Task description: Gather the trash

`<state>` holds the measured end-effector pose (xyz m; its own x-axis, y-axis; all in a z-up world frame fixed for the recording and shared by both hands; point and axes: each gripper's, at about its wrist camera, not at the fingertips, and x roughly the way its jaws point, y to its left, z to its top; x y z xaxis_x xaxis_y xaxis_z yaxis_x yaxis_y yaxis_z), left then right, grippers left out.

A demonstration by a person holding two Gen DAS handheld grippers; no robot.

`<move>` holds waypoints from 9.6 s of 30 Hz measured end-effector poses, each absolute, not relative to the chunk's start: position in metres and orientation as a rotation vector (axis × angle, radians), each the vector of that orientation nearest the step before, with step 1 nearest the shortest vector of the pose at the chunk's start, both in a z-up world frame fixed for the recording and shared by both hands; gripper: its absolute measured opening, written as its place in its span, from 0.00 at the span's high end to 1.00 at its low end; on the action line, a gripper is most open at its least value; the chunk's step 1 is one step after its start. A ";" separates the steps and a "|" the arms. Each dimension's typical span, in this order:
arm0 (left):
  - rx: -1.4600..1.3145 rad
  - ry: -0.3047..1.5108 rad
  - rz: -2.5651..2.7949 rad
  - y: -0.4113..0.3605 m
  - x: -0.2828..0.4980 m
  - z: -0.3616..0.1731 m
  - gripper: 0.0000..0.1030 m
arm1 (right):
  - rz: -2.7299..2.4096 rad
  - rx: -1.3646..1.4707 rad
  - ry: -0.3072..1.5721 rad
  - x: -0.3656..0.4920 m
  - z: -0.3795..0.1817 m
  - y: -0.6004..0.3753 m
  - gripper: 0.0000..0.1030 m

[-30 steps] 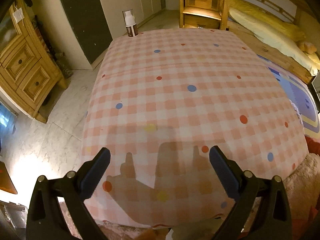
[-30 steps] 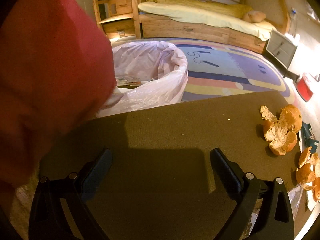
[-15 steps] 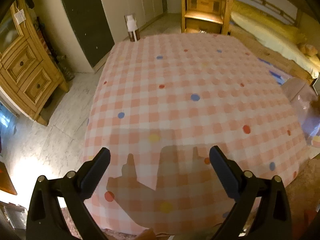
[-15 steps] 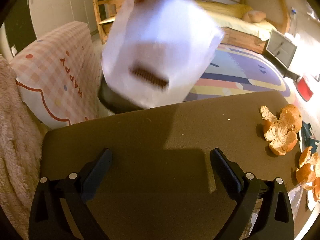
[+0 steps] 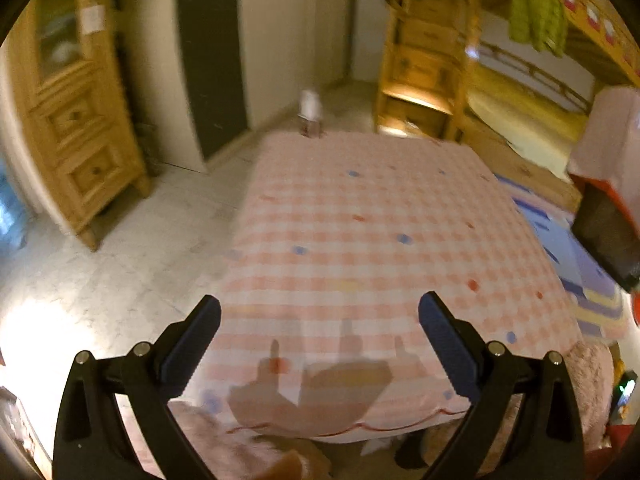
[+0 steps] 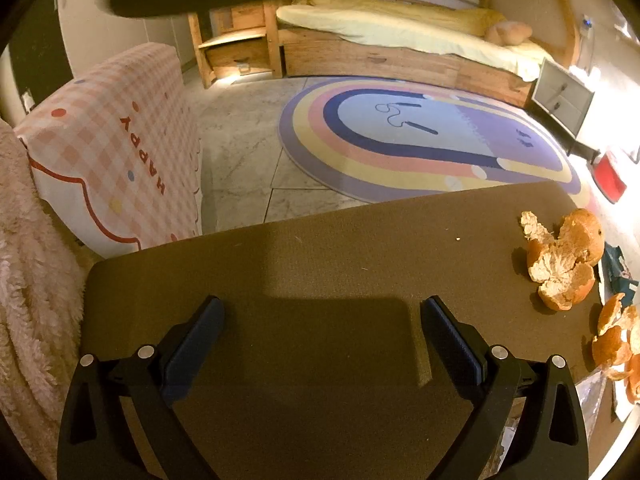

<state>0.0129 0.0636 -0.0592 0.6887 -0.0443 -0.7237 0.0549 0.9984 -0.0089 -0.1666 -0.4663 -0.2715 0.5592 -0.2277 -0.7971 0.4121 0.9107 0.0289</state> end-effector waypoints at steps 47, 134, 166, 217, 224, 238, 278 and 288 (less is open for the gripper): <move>-0.063 0.838 0.176 0.128 -0.009 -0.052 0.07 | -0.381 0.222 0.904 -0.167 -0.272 -0.467 0.06; 0.002 0.870 -0.017 0.050 0.077 -0.074 0.07 | -0.382 0.222 0.904 -0.167 -0.273 -0.469 0.06; -0.133 0.731 0.122 0.151 -0.044 -0.043 0.07 | -0.382 0.222 0.904 -0.167 -0.273 -0.469 0.06; -0.123 0.733 0.107 0.143 -0.043 -0.045 0.07 | -0.383 0.223 0.904 -0.166 -0.274 -0.469 0.06; -0.124 0.740 0.112 0.142 -0.044 -0.046 0.07 | -0.383 0.223 0.904 -0.166 -0.274 -0.469 0.06; -0.117 0.740 0.109 0.139 -0.039 -0.047 0.07 | -0.383 0.223 0.904 -0.167 -0.274 -0.470 0.06; 0.128 0.719 -0.210 -0.017 -0.083 -0.032 0.07 | -0.384 0.224 0.905 -0.167 -0.274 -0.470 0.06; 0.122 0.781 -0.042 0.007 -0.099 -0.038 0.07 | -0.390 0.235 0.948 -0.160 -0.272 -0.470 0.06</move>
